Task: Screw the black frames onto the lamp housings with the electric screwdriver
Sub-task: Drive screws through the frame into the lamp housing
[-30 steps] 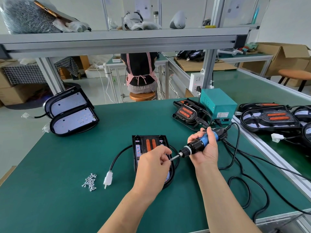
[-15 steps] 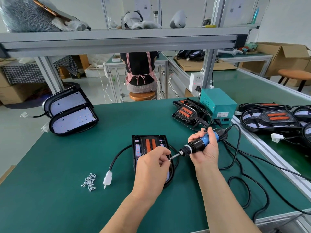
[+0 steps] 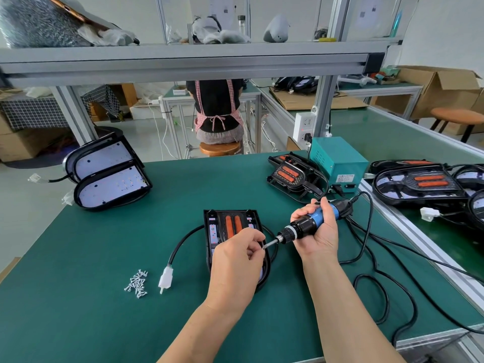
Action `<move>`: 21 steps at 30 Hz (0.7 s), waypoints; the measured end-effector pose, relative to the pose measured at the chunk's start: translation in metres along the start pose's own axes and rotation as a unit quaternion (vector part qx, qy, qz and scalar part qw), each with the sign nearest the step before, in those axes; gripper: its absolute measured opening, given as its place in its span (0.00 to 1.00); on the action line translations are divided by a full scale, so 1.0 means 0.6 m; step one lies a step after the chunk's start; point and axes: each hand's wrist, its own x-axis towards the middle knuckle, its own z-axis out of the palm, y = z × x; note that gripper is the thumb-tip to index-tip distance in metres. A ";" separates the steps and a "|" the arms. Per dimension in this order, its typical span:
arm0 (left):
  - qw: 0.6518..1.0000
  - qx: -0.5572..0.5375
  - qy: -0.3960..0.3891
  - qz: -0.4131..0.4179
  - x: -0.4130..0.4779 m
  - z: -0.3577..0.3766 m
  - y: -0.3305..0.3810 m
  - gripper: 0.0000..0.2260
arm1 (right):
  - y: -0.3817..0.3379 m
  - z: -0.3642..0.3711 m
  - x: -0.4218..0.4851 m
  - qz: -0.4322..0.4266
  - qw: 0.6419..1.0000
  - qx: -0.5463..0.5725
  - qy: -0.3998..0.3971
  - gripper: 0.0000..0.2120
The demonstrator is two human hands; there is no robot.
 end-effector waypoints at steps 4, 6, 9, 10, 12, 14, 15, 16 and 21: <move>1.000 0.002 0.008 0.001 0.001 0.002 -0.002 0.16 | -0.001 -0.002 0.002 0.000 1.000 0.002 -0.002 0.07; 1.000 0.008 0.011 0.003 0.001 0.003 -0.003 0.16 | -0.001 -0.003 0.004 -0.002 1.000 0.002 -0.001 0.07; 1.000 0.007 0.015 0.008 0.001 0.004 -0.002 0.18 | -0.001 -0.005 0.005 -0.004 1.000 -0.004 0.002 0.07; 1.000 0.005 0.014 0.009 0.002 0.004 -0.002 0.17 | -0.001 -0.005 0.005 -0.004 1.000 -0.004 0.002 0.07; 1.000 0.006 0.014 0.012 0.002 0.005 -0.004 0.15 | -0.002 -0.006 0.005 -0.005 1.000 -0.005 0.002 0.07; 0.999 0.016 0.014 0.027 0.000 0.006 -0.006 0.14 | -0.001 -0.005 0.006 -0.006 1.000 -0.008 0.003 0.07; 0.999 0.026 0.013 0.036 -0.002 0.006 -0.007 0.13 | -0.001 -0.005 0.005 -0.007 1.000 -0.010 0.003 0.07; 0.998 0.036 0.014 0.048 -0.004 0.007 -0.007 0.13 | 0.000 -0.004 0.005 -0.008 1.000 -0.013 0.004 0.07; 0.979 0.117 0.053 0.157 -0.010 0.008 -0.006 0.10 | 0.001 -0.001 0.003 -0.009 1.000 -0.021 0.013 0.07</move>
